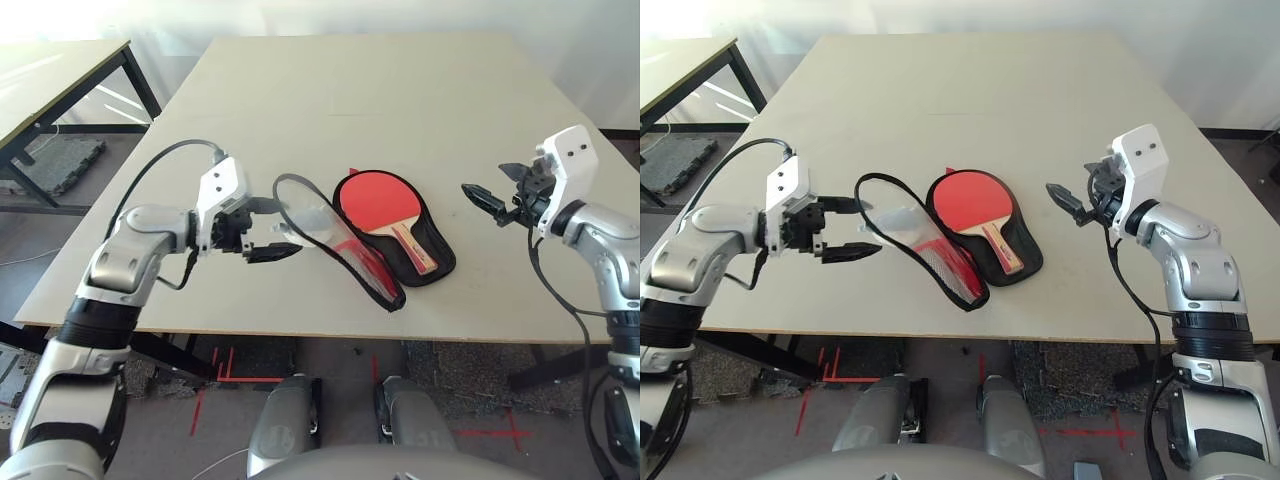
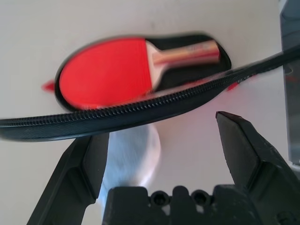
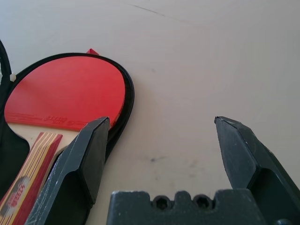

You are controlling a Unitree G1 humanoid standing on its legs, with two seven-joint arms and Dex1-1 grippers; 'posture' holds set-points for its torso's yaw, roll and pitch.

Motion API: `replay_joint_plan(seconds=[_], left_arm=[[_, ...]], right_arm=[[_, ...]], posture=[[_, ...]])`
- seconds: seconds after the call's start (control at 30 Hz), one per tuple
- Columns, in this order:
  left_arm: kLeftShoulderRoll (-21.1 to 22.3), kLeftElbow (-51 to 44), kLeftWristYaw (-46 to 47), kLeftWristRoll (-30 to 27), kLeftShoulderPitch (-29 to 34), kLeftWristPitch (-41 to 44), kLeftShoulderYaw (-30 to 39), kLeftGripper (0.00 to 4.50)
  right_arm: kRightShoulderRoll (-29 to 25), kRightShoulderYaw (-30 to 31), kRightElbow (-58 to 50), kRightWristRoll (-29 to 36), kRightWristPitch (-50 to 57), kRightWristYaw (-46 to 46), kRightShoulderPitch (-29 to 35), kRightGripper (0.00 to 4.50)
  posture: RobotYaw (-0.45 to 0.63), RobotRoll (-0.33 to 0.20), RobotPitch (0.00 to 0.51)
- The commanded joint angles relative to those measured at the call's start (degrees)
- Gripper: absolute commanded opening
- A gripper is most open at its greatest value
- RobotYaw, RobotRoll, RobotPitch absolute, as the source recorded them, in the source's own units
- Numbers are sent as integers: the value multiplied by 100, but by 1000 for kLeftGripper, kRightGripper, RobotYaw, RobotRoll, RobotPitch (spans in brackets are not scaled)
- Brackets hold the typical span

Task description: Store the ping-pong paddle in its case and zip it.

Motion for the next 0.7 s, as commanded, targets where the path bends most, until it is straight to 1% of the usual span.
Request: replay_joint_plan(seconds=[0.03,0.1,0.2,0.3,0.37,0.43,0.57,0.7], left_arm=[[-810,828,572,547,-599,-588,-421,4500],[-1090,1289,798,905,-857,-936,-579,4500],[-1509,1921,1164,1143,-1234,-1517,-567,4500],[-1800,2275,1224,1103,-1522,-1645,-477,4500],[-1879,2373,1125,1050,-1620,-1631,-453,4500],[-1841,2379,1004,1037,-1602,-1602,-444,4500],[-1608,2176,697,967,-1388,-1432,-417,4500],[-1252,1775,377,840,-1094,-956,-373,4500]], right_arm=[[-69,-225,-43,373,379,264,186,4438],[-96,-302,-69,598,595,428,227,4438],[-113,-397,-141,828,803,530,274,4438],[-100,-432,-176,824,789,502,384,4438],[-50,-467,-273,870,818,459,509,4438],[7,-498,-395,959,892,424,632,4438],[132,-553,-532,1203,1046,385,820,4438],[311,-556,-549,1413,1220,357,908,4438]], posture=[[73,0,29],[68,0,31],[55,0,31],[39,0,32],[32,0,36],[28,0,40],[29,0,48],[49,0,58]])
